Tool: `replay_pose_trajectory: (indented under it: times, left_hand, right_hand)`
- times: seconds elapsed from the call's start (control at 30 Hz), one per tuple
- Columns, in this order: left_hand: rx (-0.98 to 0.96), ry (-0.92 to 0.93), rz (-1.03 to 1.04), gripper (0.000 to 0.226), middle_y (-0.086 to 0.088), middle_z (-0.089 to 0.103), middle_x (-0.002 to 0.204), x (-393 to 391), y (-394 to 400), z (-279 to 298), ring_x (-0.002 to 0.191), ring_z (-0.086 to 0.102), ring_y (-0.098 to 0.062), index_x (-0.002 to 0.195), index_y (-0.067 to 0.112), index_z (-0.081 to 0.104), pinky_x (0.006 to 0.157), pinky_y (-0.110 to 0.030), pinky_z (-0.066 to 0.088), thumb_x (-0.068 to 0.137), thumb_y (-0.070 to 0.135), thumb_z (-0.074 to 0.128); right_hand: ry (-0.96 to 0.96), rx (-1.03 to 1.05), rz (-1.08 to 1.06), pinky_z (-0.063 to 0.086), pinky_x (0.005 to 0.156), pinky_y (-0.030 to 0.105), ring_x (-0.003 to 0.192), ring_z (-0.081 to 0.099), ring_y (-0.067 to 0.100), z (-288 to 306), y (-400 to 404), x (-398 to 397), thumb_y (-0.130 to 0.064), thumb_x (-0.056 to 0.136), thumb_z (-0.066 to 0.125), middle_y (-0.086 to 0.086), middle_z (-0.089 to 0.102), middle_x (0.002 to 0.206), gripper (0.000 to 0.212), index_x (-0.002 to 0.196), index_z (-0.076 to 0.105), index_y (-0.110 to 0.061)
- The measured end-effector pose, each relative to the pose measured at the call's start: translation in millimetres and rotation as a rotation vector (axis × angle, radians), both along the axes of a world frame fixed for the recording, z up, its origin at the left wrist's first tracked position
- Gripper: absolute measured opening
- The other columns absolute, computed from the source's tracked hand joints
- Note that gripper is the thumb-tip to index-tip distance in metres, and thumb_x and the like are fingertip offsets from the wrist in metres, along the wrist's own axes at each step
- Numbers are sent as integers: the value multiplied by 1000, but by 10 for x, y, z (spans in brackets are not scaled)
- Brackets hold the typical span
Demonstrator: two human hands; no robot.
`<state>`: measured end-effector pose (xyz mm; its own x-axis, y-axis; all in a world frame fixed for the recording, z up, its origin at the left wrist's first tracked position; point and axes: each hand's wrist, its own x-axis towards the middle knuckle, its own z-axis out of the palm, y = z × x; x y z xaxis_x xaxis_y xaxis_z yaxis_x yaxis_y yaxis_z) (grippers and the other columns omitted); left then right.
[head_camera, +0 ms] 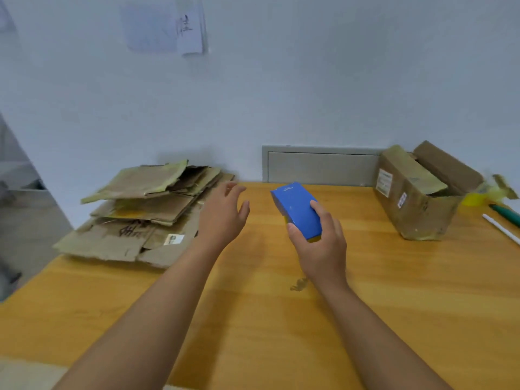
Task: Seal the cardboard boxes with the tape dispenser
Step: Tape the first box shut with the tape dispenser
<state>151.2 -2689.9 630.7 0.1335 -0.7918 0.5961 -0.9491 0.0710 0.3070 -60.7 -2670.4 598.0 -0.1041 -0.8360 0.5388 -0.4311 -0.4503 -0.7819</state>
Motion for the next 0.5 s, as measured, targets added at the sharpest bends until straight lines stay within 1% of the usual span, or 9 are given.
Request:
replay_pose_trajectory:
  times: [0.03,0.1,0.17,0.23,0.3,0.4,0.43,0.5]
  left_hand:
    - [-28,-43,26,36,-10,56,131,96,59,9,118,54,-30,126,11,64,92,-41,45,93,24,63]
    - [-80,-114,100,34,-13,59,128,275,154,21,120,52,-33,121,10,67,94,-43,42,89,20,66]
    - [-106,-152,178,35,-12,56,132,448,218,37,126,47,-32,122,12,66,100,-44,39,87,20,66]
    - [-88,-156,250,43,-12,49,141,629,239,54,133,40,-32,129,14,60,106,-46,34,87,23,64]
    - [-15,-128,323,55,-12,39,150,803,232,70,140,31,-33,141,16,48,112,-49,28,87,23,60]
    - [107,-96,389,70,-10,27,159,1038,183,58,147,20,-32,151,20,30,118,-48,19,86,19,58]
    - [136,-94,394,73,-10,25,160,1096,164,43,147,20,-32,153,19,27,119,-47,18,86,16,57]
    - [145,-86,396,71,-13,29,158,1177,126,19,143,29,-35,151,15,30,116,-47,24,85,3,53]
  right_hand:
    - [-2,10,12,35,72,9,86,41,-1,-8,-29,86,-41,81,75,-3,52,113,61,137,53,-32]
    - [-12,34,26,37,74,19,89,46,6,-34,-91,218,-40,82,76,-1,53,114,61,137,53,-32]
    - [-7,49,27,37,77,23,90,49,12,-76,-153,301,-38,82,77,2,53,113,61,138,54,-31]
    - [2,58,23,37,76,20,92,49,12,-136,-202,347,-37,82,78,3,52,114,61,138,55,-29]
    - [-1,49,18,36,76,18,97,48,11,-191,-232,360,-36,83,78,1,49,117,60,138,56,-28]
    - [-29,42,3,38,80,21,103,48,13,-237,-268,335,-36,82,76,-1,42,119,59,137,58,-26]
    - [-34,41,0,39,80,22,104,47,13,-245,-274,323,-38,81,74,-2,41,119,59,137,57,-26]
    - [-36,30,8,39,76,17,103,46,11,-270,-273,302,-38,82,73,-3,39,120,59,137,56,-26]
